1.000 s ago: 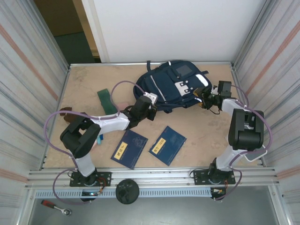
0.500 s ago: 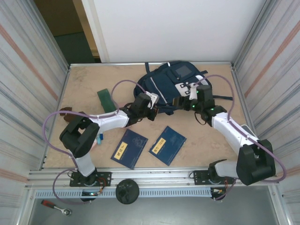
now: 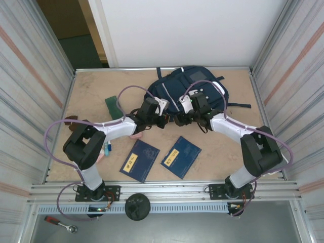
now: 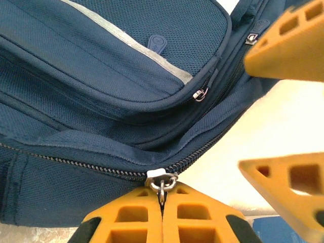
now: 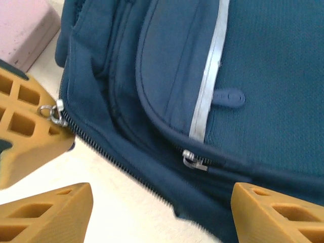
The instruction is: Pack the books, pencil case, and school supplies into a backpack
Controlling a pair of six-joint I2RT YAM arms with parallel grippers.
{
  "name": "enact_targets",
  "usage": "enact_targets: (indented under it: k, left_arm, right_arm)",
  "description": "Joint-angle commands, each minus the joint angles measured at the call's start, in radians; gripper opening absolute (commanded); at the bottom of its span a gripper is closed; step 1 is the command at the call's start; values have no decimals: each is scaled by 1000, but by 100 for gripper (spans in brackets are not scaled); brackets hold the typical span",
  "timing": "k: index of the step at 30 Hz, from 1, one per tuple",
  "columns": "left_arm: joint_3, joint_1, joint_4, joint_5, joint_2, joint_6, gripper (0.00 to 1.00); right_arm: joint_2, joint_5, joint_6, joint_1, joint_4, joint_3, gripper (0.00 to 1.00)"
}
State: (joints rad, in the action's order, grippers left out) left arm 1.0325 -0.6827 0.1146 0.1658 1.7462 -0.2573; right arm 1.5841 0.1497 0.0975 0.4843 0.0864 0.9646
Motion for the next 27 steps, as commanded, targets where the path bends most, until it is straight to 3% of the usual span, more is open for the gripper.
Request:
enact_targets:
  k: [1,7,10,18,27]
  left_arm:
    - [22,8,18,32,-62,-7,0]
    - [16,20,8,34,-63,-3,0]
    - [10,36,-10,15,-71,-4,0]
    - [-21,102,-70,-28,-116,-16,0]
    - [21,132,-163,-96,-79,24,0]
  right_arm:
    - [59,-37,67,9,33,58,54]
    - [72,-126,88,18,35,70,11]
    - [55,-171,79,12,39,54,0]
    - [-34,-196,-53,-56,60,-18,0]
    - [-122,-104,-200,-180,97,-78,0]
